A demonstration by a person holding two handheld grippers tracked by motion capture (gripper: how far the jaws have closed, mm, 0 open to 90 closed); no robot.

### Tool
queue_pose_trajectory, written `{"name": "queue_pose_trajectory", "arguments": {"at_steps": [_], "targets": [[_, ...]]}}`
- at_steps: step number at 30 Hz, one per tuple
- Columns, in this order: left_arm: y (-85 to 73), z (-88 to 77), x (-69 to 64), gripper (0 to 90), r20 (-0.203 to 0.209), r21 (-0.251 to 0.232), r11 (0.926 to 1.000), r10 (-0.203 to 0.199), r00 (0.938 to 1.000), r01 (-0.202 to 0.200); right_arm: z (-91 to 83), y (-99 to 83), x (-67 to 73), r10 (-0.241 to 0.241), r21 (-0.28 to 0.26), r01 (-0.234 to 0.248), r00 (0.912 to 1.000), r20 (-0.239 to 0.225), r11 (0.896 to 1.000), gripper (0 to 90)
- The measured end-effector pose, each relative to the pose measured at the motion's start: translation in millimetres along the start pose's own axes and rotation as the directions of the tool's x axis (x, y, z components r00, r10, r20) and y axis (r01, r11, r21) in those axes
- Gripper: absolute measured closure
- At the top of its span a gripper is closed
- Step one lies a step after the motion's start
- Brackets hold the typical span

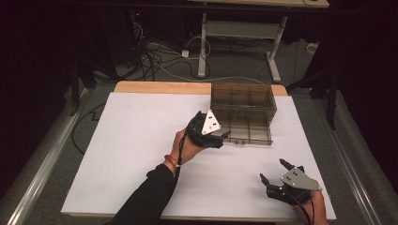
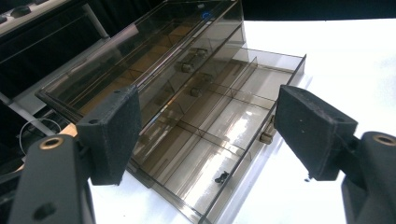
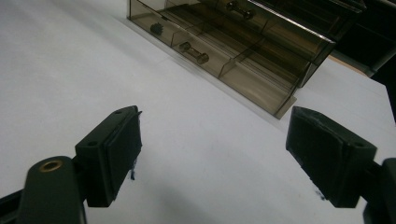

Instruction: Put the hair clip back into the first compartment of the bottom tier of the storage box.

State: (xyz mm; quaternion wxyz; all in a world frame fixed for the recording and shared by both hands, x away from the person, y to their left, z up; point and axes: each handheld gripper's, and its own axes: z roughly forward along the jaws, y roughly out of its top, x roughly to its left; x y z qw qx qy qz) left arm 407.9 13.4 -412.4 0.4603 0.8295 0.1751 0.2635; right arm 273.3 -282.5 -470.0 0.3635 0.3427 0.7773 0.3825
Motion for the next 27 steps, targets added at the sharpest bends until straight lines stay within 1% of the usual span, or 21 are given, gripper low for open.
{"name": "queue_pose_trajectory", "arguments": {"at_steps": [5,8,13,17,24,27], "targets": [[-1.6,-4.1,0.1,22.2,-0.001,-0.005,1.0000,0.007,1.0000,-0.007,-0.3,0.0,-0.3,-0.001,-0.001,0.001,1.0000,0.000,1.000,18.7],[-3.2,-7.2,0.4,22.2,-0.001,-0.010,0.9999,0.005,1.0000,-0.005,-0.3,0.0,-0.5,-0.002,0.000,0.002,1.0000,0.001,1.000,18.7],[-5.2,-12.8,0.6,22.2,-0.009,-0.019,0.9998,0.011,0.9999,-0.011,-0.8,0.9,-1.4,-0.001,-0.006,0.001,0.9999,0.010,1.000,18.7],[-7.2,-16.5,0.1,22.2,-0.009,-0.018,0.9997,0.016,0.9998,-0.016,-1.0,1.0,-0.3,-0.005,-0.006,0.005,0.9999,0.009,1.000,18.7],[-9.8,-25.4,-1.3,22.2,-0.016,-0.030,0.9991,0.029,0.9995,-0.029,-1.7,2.0,0.2,-0.004,-0.010,0.004,0.9999,0.010,1.000,18.7],[-11.1,-29.2,-1.9,22.2,-0.021,-0.027,0.9988,0.039,0.9990,-0.040,-1.7,2.2,0.6,-0.005,-0.010,0.005,1.0000,0.008,1.000,18.7]]}}
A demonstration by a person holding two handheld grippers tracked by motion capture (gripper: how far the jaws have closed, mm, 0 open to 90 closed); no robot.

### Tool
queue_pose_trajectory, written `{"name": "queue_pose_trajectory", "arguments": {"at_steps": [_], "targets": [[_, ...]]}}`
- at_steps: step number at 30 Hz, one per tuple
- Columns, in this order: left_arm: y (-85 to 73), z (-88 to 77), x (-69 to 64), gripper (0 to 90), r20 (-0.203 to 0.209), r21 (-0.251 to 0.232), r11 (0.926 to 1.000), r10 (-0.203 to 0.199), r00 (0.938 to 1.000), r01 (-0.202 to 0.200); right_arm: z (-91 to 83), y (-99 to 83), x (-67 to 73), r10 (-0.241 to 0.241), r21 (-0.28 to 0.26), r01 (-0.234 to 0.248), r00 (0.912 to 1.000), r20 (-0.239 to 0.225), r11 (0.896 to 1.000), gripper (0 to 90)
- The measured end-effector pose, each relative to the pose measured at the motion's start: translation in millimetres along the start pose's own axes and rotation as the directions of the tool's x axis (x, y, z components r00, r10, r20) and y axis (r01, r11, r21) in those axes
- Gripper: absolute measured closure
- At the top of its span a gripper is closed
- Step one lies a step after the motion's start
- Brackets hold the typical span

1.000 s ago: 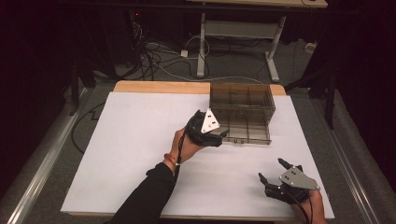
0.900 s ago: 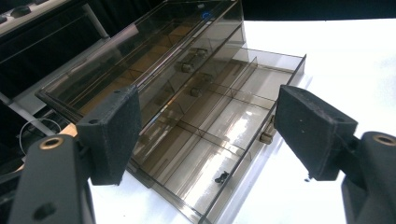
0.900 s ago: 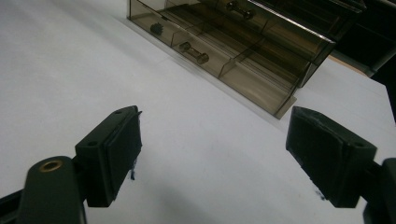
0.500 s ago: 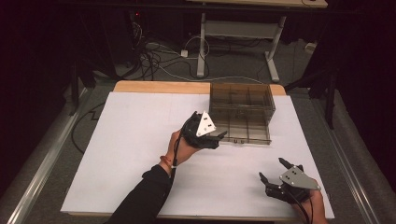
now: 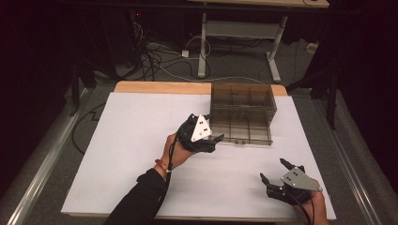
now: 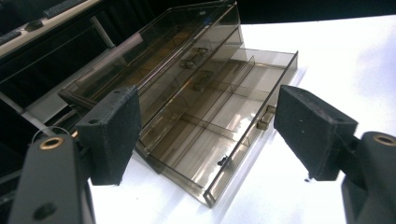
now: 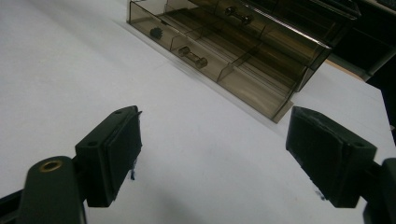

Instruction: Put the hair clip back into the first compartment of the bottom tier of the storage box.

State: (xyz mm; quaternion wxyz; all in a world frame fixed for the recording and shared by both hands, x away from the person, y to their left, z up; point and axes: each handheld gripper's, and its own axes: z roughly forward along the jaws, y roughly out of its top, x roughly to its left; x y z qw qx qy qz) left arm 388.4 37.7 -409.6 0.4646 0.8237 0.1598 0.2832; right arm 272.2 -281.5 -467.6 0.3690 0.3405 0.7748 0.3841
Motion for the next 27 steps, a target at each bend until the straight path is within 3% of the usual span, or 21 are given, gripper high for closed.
{"name": "queue_pose_trajectory", "arguments": {"at_steps": [27], "targets": [[-10.7,-31.2,-7.7,23.2,-0.004,-0.028,0.9994,0.022,0.9997,-0.022,0.6,1.5,4.0,-0.016,0.003,0.016,0.9998,-0.006,1.000,18.7]]}}
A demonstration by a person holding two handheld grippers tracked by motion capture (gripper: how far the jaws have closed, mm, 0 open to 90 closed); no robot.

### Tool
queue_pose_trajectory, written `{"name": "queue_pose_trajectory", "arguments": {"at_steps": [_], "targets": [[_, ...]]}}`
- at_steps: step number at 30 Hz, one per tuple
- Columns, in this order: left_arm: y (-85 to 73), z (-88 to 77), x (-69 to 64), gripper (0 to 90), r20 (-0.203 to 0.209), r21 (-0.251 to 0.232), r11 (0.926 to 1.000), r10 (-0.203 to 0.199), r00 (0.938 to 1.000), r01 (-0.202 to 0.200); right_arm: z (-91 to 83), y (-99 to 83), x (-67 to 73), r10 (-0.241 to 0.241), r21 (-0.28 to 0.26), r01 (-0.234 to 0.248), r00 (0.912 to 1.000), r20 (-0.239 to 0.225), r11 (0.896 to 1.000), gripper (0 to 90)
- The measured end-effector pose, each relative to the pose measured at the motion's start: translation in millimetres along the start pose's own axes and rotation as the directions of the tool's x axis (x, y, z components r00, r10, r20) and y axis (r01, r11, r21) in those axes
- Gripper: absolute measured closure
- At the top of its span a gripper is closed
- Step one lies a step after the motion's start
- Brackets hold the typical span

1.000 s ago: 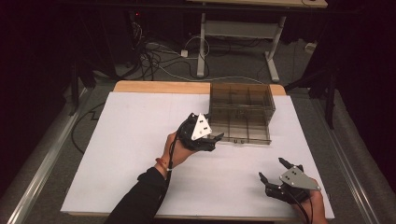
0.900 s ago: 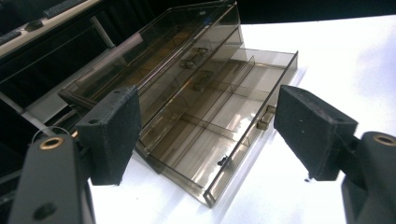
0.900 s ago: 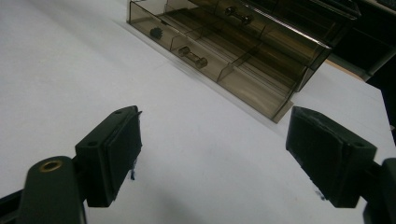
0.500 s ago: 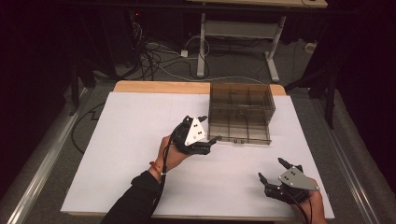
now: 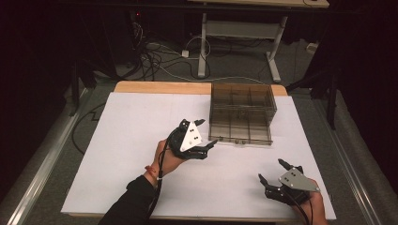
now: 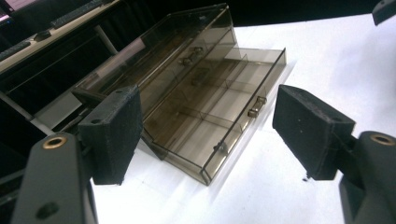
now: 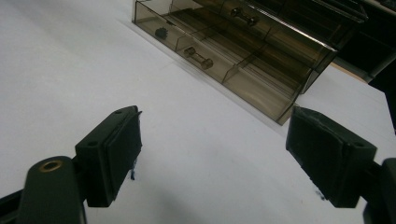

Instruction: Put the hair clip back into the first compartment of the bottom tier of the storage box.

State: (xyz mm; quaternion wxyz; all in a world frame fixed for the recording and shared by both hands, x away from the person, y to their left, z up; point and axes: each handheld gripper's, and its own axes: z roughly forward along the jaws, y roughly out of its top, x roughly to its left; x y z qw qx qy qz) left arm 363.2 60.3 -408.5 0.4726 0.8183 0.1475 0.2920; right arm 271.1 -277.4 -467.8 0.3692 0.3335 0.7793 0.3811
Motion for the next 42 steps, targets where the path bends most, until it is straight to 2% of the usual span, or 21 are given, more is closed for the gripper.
{"name": "queue_pose_trajectory", "arguments": {"at_steps": [20,42], "targets": [[-11.1,-23.7,-5.1,23.2,-0.002,-0.005,1.0000,-0.002,1.0000,0.002,-2.0,3.3,4.6,-0.004,-0.007,0.004,0.9999,-0.016,1.000,18.7],[-23.8,-52.3,-12.8,23.2,-0.026,0.013,0.9995,0.030,0.9992,-0.029,-4.3,6.7,11.0,-0.023,-0.014,0.022,0.9993,-0.031,1.000,18.7]]}}
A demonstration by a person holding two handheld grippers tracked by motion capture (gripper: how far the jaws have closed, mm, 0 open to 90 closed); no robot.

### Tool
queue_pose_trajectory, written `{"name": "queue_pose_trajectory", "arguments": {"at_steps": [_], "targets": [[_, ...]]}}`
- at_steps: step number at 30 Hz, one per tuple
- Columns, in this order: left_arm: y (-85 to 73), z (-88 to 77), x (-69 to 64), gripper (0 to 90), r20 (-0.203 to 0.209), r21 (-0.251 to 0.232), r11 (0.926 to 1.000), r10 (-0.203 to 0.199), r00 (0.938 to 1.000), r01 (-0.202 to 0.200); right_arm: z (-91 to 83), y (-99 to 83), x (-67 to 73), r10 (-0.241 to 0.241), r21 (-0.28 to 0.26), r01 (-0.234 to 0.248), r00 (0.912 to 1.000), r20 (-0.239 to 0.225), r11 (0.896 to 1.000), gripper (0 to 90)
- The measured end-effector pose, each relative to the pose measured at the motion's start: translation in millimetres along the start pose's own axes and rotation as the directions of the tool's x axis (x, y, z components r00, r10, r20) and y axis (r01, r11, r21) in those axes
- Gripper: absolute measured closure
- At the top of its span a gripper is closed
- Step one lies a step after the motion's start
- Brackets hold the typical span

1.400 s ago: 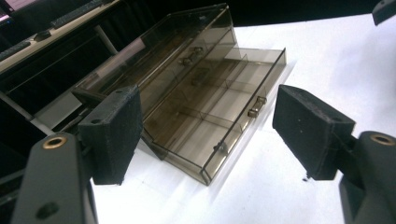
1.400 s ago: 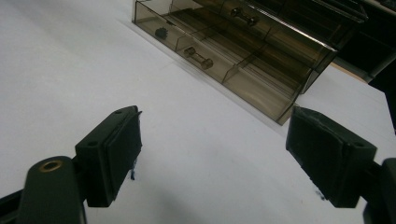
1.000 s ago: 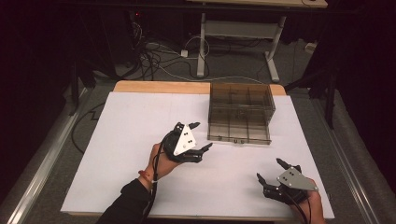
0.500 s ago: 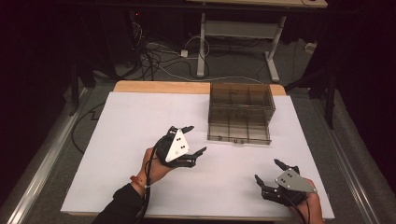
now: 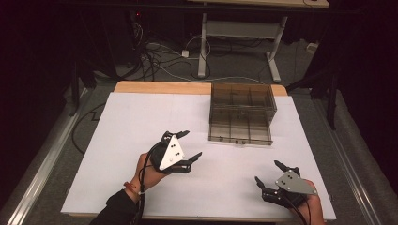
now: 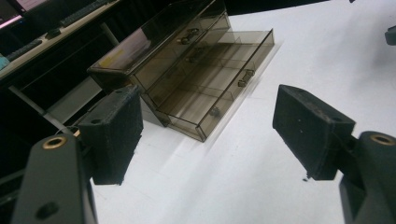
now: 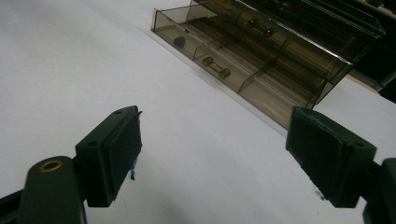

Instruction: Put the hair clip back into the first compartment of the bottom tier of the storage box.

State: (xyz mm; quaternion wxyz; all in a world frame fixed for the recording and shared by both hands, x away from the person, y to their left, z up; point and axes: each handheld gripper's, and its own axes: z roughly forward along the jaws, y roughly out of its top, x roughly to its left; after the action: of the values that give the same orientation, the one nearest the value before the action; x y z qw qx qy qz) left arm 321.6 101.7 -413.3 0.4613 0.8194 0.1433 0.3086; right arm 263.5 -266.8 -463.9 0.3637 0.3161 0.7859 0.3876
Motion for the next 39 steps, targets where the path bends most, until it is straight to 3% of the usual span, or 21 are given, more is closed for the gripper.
{"name": "queue_pose_trajectory", "arguments": {"at_steps": [10,31,39], "targets": [[-6.3,-14.3,-2.1,23.2,-0.027,0.003,0.9999,0.016,0.9995,-0.016,-0.1,0.5,1.5,-0.005,0.000,0.005,1.0000,-0.002,1.000,18.8],[-32.5,-44.3,-10.6,22.9,-0.066,0.022,0.9998,0.002,0.9978,-0.001,0.5,-0.3,0.0,0.003,0.000,-0.003,1.0000,-0.003,1.000,18.8],[-55.4,-47.1,-8.1,22.6,-0.071,0.076,0.9966,-0.025,0.9972,0.030,0.0,0.3,0.7,0.003,-0.003,-0.003,1.0000,-0.001,1.000,18.8]]}}
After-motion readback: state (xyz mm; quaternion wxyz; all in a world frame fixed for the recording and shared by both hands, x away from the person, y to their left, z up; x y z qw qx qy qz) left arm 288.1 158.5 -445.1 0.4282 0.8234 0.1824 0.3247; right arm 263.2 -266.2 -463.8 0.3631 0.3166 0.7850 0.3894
